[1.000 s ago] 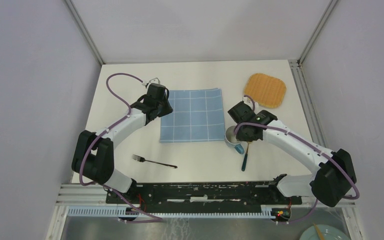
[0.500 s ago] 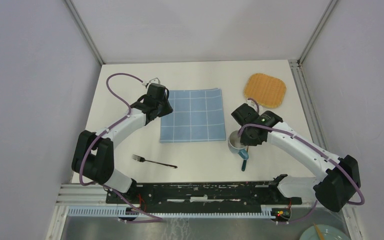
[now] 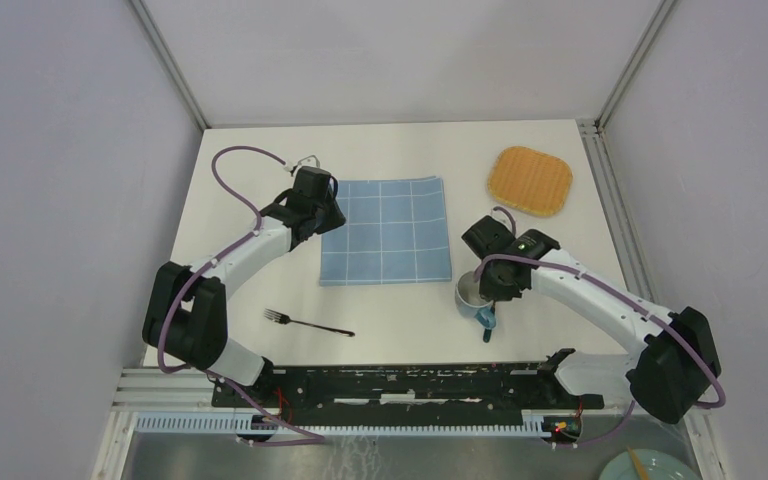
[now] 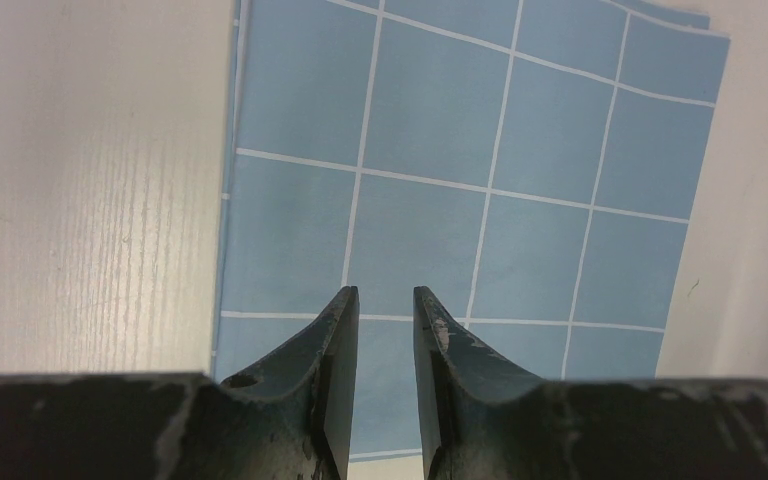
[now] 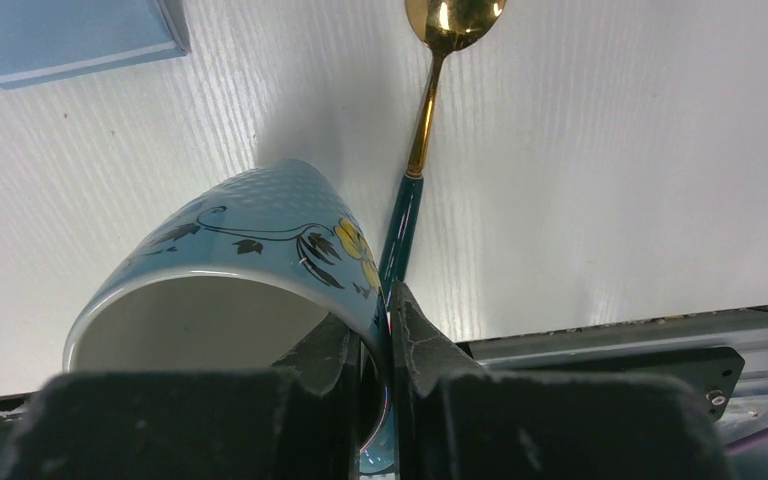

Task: Set the dinner table for one person
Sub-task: Place the cup at the center of the board.

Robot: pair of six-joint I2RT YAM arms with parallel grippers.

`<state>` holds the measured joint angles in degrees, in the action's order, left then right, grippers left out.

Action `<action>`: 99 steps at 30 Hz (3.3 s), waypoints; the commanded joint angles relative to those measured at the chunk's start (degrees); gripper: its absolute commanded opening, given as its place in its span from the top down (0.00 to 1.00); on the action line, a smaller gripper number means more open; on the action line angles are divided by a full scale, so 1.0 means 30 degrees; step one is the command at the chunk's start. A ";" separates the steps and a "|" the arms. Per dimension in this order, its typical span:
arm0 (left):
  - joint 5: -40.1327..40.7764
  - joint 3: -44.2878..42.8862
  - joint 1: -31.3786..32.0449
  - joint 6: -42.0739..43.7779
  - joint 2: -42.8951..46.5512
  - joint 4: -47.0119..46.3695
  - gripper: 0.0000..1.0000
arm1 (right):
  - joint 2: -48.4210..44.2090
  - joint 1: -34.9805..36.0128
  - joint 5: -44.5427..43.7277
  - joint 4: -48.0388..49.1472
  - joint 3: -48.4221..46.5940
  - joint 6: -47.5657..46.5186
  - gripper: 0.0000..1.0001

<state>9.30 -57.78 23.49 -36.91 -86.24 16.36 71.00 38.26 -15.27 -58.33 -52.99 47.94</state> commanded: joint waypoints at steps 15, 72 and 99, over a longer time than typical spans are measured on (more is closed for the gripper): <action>0.0156 -0.0459 -0.0064 -0.0208 0.0825 -0.0118 0.67 | 0.1183 0.0021 0.0533 0.1825 0.0278 0.0035 1.00; 0.0518 -0.0687 -0.0045 -0.0062 0.0914 0.0166 0.66 | -0.1469 -0.1612 -0.5566 -0.1859 -0.6302 -0.0806 0.56; 0.0808 -0.1218 -0.0020 0.0640 0.1305 0.1250 0.66 | 0.4918 -1.3504 -0.1541 1.7821 0.0937 0.2024 0.49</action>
<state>10.41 -58.61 23.49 -36.84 -83.29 20.01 85.80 0.19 -20.60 -13.61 -51.20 51.24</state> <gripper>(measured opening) 0.338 0.502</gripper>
